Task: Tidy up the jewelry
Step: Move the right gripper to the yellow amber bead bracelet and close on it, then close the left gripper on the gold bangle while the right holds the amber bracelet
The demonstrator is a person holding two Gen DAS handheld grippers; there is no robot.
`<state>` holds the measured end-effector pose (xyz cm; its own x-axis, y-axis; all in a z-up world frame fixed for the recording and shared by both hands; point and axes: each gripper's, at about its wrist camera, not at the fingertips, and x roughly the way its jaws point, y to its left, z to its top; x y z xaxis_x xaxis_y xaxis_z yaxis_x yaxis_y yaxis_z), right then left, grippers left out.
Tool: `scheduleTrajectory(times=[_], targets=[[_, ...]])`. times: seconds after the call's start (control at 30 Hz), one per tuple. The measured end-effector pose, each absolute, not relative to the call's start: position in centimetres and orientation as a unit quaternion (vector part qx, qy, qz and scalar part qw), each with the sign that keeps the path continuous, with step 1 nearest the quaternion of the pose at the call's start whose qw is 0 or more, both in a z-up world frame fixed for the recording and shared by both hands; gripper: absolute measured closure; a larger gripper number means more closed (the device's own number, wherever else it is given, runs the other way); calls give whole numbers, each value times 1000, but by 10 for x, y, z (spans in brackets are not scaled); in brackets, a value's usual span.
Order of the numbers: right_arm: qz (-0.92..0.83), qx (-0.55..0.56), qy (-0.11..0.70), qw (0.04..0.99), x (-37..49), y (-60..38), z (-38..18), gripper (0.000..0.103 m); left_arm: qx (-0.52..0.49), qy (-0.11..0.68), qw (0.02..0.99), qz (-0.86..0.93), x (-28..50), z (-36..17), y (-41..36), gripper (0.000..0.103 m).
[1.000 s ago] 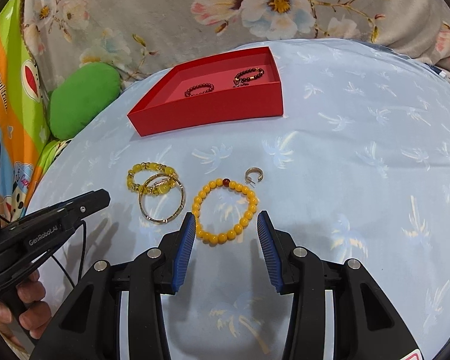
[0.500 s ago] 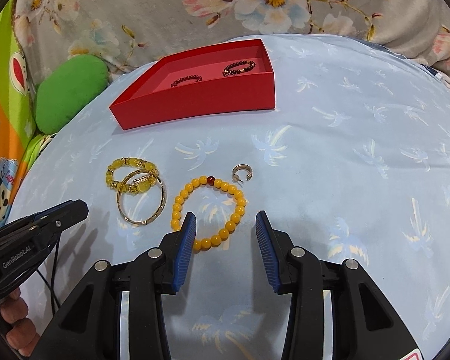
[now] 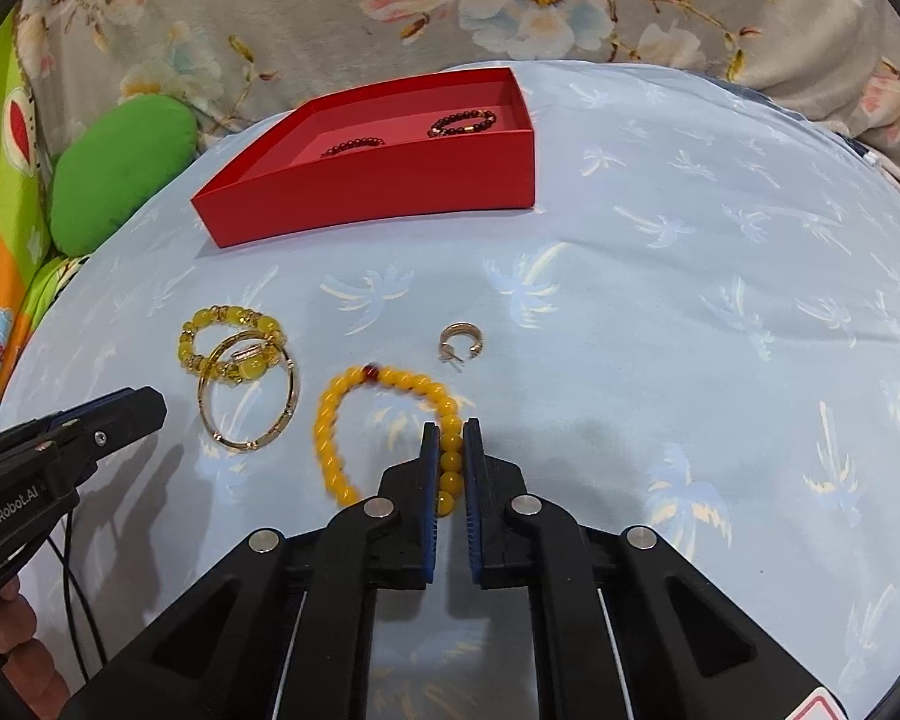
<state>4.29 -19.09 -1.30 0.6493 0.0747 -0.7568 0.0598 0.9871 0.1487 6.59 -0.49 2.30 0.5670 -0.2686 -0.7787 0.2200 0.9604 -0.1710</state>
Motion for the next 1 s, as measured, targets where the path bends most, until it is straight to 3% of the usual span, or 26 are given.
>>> scheduleTrajectory(times=[0.1,0.63,0.77,1.0], targets=[[5,81,418,905,43,-191,-13,95,-26,447,883,-140,69,22,-10,77],[9,89,418,904,43,-192,-13,95,-3,456,880,-132,86,5,-31,77],[9,90,418,904,43,-192,-13,95,4,453,882,-129,86,4,-31,91],[9,93,417,904,42,-192,-13,95,7,453,882,-129,86,5,-29,100]])
